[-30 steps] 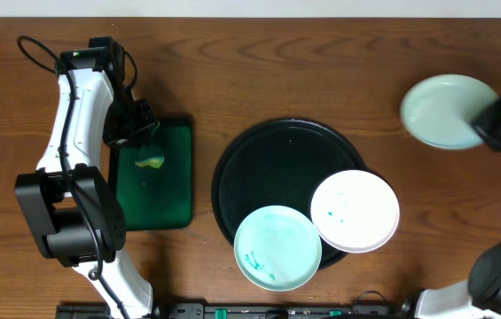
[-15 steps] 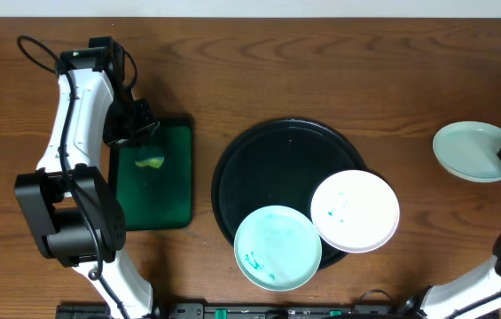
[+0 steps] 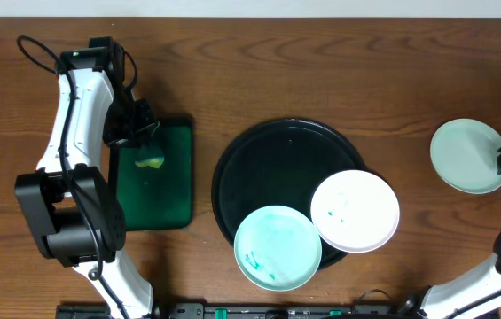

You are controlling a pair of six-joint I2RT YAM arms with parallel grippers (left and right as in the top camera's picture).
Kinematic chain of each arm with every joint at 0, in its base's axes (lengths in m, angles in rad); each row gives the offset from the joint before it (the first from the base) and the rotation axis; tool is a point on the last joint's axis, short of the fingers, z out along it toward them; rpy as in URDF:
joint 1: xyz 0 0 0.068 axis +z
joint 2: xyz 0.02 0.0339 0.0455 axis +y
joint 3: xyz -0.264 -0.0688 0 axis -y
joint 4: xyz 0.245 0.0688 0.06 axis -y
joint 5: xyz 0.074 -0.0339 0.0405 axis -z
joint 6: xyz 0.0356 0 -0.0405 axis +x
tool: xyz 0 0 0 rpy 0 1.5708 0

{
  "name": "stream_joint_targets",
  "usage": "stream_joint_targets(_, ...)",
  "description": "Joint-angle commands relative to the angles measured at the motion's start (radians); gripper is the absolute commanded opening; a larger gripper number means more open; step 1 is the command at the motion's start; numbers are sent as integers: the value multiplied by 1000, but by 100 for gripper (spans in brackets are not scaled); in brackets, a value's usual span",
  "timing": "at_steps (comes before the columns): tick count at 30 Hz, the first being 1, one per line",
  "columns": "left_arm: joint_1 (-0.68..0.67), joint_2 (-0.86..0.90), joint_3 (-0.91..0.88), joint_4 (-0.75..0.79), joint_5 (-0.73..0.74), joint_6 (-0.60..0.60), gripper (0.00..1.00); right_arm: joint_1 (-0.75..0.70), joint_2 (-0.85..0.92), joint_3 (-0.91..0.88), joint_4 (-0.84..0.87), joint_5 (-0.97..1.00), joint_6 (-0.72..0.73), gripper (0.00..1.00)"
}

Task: Clean dirty plates on tray and stack at the side
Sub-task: 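Carry the pale green plate right and set it on the table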

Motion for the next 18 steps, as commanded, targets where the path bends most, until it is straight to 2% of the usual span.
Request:
stream_joint_targets(1, 1, -3, -3, -4, -1, 10, 7, -1, 8, -4, -8, -9, -10, 11)
stream_joint_targets(3, 1, -3, -3, -3, -1, 10, 7, 3, 2, -4, -9, -58, -24, 11)
stream_joint_targets(7, 1, -3, -3, -3, -1, 10, 7, 38, -42, -4, -1, -213, -92, 20)
stream_joint_targets(9, 1, -3, -3, -3, -1, 10, 7, 72, -76, -4, 7, -313, -172, 27)
stream_joint_targets(11, 1, -3, -3, -2, -2, 10, 7, 124, -119, -4, -1, -399, -261, 29)
stream_joint_targets(14, 1, -3, -3, 2, -2, 10, 7, 226, -180, -4, -43, -441, -337, 29)
stream_joint_targets(18, 1, -3, -3, 6, -2, 10, 7, 398, -230, -4, -135, -386, -340, 31)
